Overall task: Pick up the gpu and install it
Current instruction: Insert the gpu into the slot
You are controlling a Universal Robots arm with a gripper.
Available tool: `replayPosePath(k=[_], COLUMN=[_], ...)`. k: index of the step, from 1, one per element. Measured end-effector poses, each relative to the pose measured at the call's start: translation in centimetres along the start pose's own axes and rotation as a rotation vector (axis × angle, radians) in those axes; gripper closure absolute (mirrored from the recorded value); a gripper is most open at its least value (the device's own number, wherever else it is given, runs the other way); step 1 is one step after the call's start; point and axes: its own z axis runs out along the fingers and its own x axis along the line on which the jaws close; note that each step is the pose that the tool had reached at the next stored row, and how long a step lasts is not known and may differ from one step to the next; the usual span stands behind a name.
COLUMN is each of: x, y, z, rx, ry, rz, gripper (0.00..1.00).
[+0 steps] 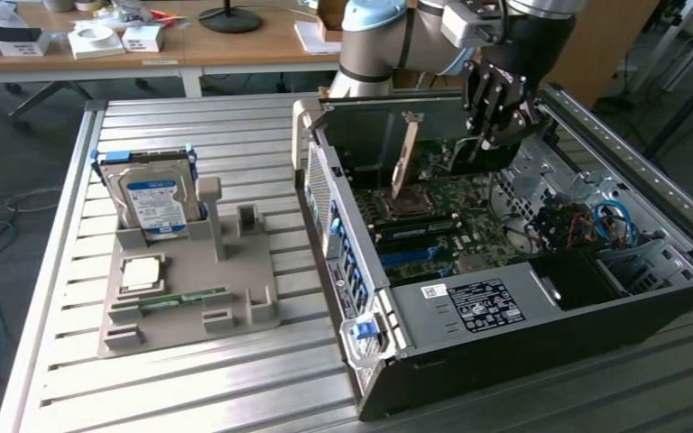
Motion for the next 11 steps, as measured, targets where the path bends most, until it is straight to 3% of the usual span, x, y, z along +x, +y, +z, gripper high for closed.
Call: replayPosePath(k=[11], x=[0.0], y=[0.09], z=[1.98], rx=[0.0], ry=[0.0001], rz=[0.0], gripper=[0.73])
